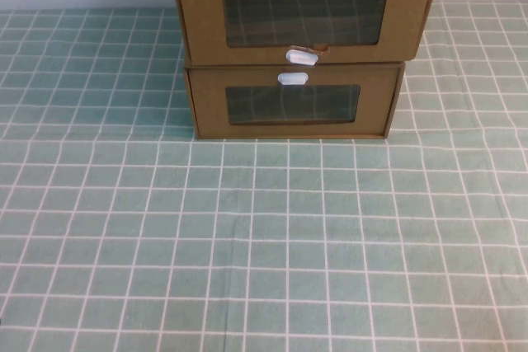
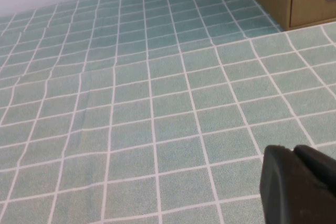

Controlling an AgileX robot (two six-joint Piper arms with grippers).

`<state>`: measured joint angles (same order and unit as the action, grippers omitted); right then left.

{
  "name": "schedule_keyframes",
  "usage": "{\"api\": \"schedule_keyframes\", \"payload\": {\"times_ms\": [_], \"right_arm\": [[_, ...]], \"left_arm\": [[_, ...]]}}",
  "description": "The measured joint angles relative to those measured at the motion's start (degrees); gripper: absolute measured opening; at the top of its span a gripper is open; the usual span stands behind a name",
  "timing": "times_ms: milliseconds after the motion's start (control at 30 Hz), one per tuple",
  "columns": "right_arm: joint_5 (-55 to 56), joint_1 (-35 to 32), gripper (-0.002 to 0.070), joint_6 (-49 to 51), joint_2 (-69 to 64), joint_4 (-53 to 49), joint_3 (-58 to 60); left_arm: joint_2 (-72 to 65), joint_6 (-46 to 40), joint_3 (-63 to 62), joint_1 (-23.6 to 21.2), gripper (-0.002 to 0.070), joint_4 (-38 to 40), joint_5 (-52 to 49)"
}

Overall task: Open the shoe box
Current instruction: 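Pull the top drawer of the cardboard box fully open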

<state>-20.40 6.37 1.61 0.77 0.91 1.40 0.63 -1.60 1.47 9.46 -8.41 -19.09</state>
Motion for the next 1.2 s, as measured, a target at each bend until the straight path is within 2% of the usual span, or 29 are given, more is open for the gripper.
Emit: {"api": "schedule_keyframes", "payload": {"times_ms": [900,1200], "right_arm": [[0.0,0.0,-0.0014,0.0,0.0,0.0,0.0],[2.33,0.0,-0.0014,0.0,0.0,0.0,0.0]], "left_arm": [[0.0,0.83,0.0,0.0,-0.0005,0.08,1.0],[0.0,0.28,0.0,0.0,-0.0005,-0.39,8.0]]}}
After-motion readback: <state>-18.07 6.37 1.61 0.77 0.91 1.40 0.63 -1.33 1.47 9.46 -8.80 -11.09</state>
